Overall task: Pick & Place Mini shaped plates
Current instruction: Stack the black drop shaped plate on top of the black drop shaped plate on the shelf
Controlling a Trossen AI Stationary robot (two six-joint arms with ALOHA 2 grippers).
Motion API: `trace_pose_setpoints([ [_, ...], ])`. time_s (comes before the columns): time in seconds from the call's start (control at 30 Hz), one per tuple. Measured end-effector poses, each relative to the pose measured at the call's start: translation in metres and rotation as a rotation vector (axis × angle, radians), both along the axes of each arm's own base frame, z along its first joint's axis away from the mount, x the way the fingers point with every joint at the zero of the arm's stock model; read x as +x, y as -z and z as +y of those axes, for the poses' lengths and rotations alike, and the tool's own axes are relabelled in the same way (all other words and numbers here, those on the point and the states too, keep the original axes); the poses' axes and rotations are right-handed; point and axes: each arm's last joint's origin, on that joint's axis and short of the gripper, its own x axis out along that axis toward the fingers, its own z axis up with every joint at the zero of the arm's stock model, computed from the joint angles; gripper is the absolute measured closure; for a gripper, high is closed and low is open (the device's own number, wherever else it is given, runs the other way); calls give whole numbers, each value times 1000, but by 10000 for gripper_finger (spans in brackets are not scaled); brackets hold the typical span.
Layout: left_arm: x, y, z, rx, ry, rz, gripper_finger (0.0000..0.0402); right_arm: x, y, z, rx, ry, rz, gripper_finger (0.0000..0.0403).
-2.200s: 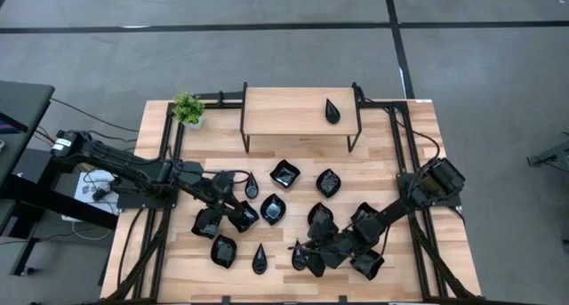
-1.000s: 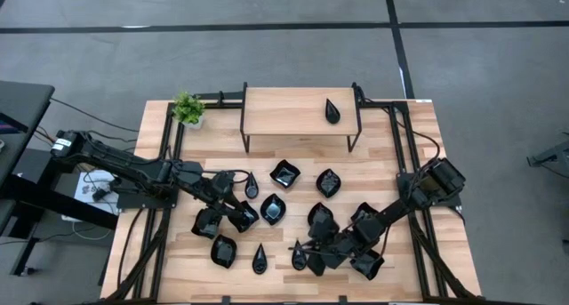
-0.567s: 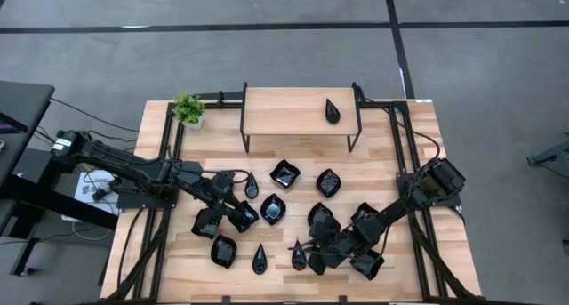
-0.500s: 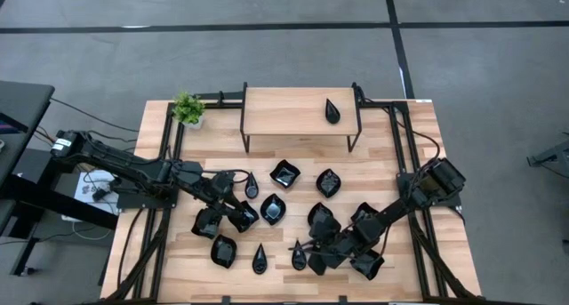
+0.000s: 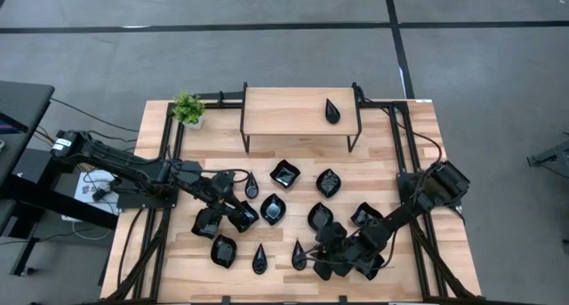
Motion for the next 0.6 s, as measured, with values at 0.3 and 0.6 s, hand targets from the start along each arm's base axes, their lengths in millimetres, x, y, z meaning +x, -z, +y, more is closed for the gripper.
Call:
trace_pose_setpoints([
  [0.3, 0, 0, 0, -13, -4, 5, 305, -3, -15, 4, 29, -42, -36, 278],
  [0.6, 0, 0, 0, -13, -4, 4, 305, -1, -24, 2, 25, -73, -56, 278],
])
